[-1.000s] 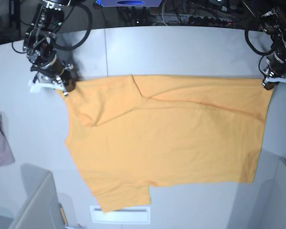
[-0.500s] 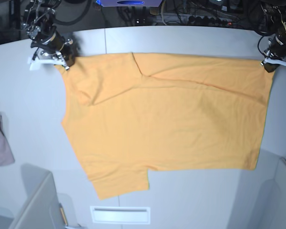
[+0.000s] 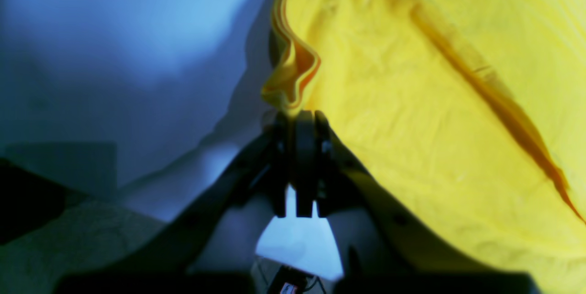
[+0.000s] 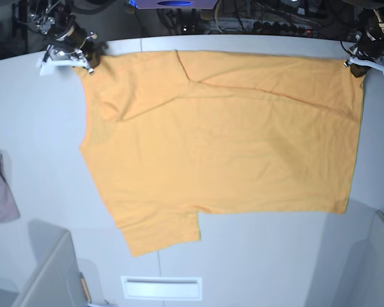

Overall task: Fold the T-shirt properly
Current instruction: 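Drag the held shoulders back, straightening the shirt, then release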

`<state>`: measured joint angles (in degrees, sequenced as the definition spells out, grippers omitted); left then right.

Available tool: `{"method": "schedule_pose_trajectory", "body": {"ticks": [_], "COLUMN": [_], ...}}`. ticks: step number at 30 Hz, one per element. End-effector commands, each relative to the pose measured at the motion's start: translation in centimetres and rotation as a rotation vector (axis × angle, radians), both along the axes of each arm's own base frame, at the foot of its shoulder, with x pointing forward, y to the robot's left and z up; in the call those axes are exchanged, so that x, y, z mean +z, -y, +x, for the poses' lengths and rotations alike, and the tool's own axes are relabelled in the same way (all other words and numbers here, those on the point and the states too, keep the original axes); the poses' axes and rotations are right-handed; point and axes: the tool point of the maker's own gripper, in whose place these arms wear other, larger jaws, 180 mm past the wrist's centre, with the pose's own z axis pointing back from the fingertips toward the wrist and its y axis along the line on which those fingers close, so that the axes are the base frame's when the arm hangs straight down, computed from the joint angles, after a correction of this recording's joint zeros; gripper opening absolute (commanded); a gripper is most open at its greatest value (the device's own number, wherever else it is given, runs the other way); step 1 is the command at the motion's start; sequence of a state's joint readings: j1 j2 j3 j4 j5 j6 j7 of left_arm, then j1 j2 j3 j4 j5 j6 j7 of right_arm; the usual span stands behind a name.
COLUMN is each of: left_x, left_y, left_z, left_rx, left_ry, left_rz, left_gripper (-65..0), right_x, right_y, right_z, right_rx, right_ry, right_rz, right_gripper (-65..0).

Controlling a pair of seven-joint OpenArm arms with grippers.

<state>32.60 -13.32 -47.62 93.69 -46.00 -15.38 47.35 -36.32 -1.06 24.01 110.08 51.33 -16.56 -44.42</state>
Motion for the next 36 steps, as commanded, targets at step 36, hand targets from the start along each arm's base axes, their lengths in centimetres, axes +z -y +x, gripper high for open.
{"method": "schedule_pose_trajectory", "body": {"ticks": [36], "left_x": [0.0], "left_y": [-0.3], "left_z": [-2.6], "left_rx": [-0.001], "left_ry": [-0.045], "left_rz": [0.013], "left_gripper": [-65.0], "right_x": [0.1], "right_y": [-0.6], "right_z": [-1.1], "right_rx": [0.039], "right_ry": [-0.036], "right_rz": [0.030], "right_gripper": [-65.0]}}
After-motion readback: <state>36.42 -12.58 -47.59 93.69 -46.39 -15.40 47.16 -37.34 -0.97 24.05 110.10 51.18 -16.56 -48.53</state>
